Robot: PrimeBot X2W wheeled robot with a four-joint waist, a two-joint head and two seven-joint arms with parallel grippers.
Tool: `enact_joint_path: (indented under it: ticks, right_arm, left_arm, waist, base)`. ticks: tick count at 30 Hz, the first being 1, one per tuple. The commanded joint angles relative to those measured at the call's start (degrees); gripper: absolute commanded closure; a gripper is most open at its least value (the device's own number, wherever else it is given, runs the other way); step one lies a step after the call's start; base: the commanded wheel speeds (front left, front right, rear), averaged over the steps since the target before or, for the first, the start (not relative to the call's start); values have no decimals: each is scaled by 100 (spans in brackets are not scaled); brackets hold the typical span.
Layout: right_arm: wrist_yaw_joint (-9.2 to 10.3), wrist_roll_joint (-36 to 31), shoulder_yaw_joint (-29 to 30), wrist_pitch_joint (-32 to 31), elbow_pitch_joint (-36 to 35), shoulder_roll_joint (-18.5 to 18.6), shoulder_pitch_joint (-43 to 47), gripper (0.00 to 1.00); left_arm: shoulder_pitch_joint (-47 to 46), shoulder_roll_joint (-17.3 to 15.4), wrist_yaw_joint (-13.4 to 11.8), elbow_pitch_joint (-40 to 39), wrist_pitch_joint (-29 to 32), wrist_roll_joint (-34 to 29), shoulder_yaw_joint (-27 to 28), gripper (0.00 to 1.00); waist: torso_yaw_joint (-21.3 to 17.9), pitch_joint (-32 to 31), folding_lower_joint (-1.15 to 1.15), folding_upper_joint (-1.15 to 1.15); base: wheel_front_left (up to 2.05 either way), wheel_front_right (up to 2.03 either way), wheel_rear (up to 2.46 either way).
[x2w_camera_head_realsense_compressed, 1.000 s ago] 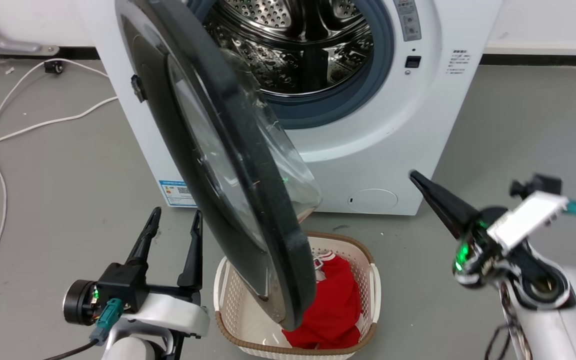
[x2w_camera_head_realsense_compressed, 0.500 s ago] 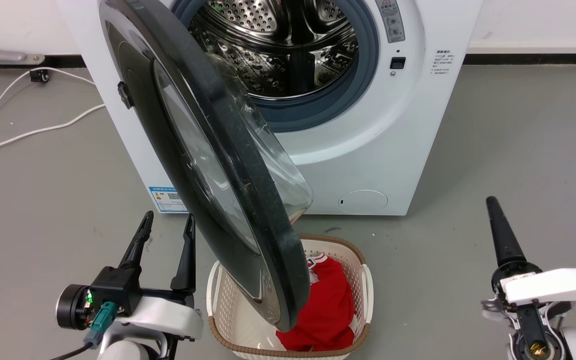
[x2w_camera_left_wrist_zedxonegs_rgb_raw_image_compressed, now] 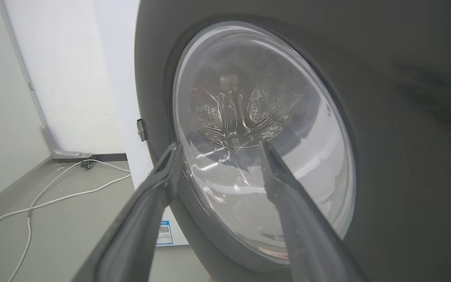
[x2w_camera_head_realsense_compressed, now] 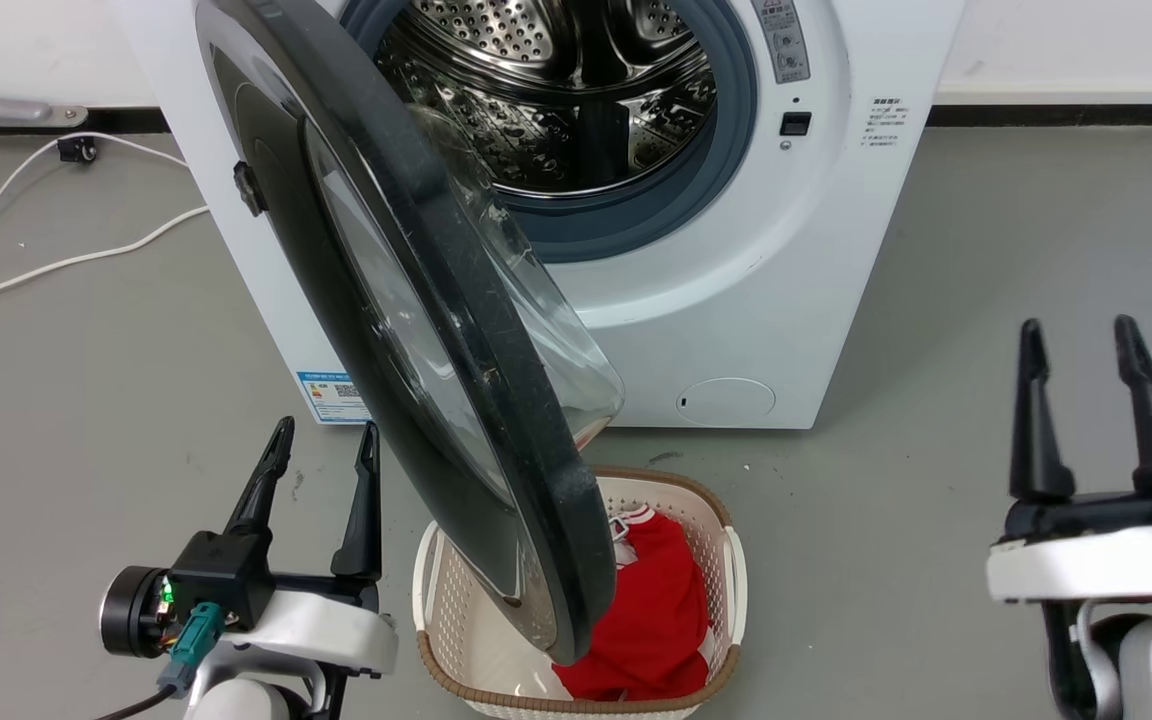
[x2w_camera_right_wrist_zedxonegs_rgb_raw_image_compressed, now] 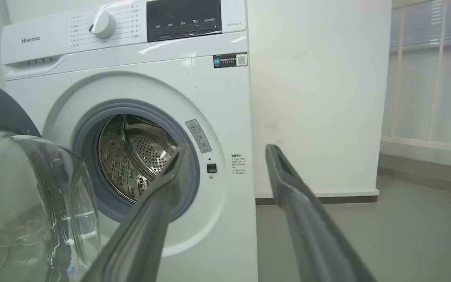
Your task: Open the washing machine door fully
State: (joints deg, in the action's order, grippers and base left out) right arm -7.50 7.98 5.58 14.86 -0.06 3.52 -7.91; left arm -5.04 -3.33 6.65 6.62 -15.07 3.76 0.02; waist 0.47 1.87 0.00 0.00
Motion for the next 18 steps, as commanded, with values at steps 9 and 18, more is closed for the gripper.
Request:
enact_joint_path:
  ticks: [9,18]
  right_arm:
    - [3,-1062,-376,-107,-75,-70,634,0]
    - [3,-565,-317,-25,501,-72,680,0]
  left_arm:
    - [-46,-38,23,-20,-15,-41,-6,0]
    - [-15,-51,31,-27,-15,-55,-32,0]
  waist:
    - [30,-10,0,0]
    - [41,-15,0,0]
  base:
    - [0,0,0]
    - [0,0,0]
